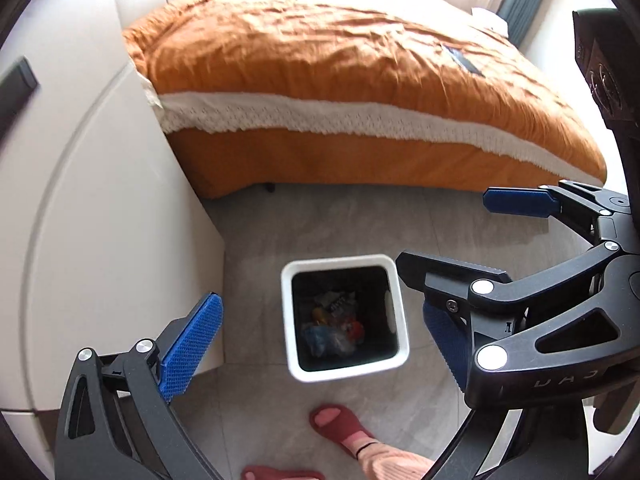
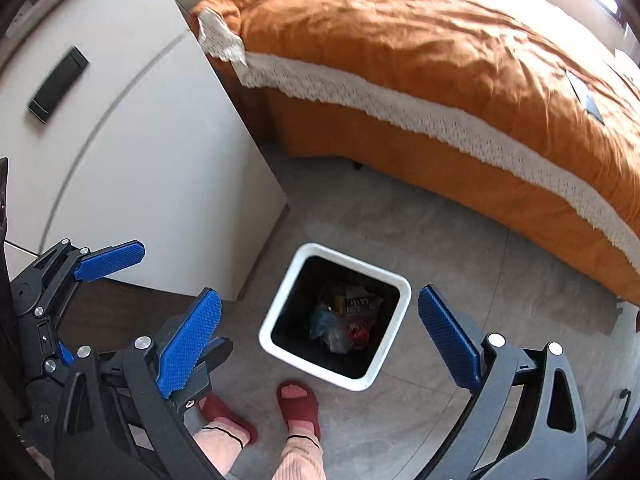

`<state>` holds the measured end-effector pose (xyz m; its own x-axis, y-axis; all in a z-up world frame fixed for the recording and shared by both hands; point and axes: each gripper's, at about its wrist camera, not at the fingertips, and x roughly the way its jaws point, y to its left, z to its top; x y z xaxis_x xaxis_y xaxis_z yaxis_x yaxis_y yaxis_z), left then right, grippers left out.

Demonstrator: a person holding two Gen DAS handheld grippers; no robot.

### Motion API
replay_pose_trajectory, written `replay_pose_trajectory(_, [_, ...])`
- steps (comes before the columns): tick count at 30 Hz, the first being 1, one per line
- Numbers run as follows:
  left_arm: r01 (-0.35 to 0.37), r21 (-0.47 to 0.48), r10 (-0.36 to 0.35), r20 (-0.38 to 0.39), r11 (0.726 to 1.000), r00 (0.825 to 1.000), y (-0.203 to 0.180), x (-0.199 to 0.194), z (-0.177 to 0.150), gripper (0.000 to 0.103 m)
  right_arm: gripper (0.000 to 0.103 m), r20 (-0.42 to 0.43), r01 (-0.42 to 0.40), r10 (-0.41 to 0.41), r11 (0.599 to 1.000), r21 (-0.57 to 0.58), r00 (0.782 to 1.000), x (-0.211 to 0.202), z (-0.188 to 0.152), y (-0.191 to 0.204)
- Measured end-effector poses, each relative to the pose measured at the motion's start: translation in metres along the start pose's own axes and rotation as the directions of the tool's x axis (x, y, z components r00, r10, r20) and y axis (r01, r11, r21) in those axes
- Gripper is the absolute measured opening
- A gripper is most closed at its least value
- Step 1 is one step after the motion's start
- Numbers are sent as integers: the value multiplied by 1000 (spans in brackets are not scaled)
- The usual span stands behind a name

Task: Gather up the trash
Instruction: 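Move both open tools back to the desk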

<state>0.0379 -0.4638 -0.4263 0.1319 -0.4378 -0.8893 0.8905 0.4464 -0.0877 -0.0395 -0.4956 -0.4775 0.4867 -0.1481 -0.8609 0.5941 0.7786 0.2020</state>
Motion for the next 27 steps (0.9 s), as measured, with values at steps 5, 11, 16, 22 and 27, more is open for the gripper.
replay_pose_trajectory(5, [-53,-67,59,84,996,995,15,-66,19,98,98,109,-40,47,997,-70,993,-65,29,34])
replay_pose_trajectory(11, [-154,-187,189,187,970,964,43,-164,27,98,98,215,-140,183,969,-202,959,-138,63,91])
replay_pose_trajectory(16, [-290,-300,365,234,909,901,76,-244,12,98,98,250,-251,350,900,-356,903,-181,83,153])
replay_pose_trajectory(22, [-413,-426,533,215,805,818,123,-314,-23,98,98,232,-286,483,772,-568,845,-213,98,252])
replay_pose_trajectory(27, [-476,-512,632,183,715,753,162,-362,-57,98,98,188,-326,557,691,-645,809,-226,97,317])
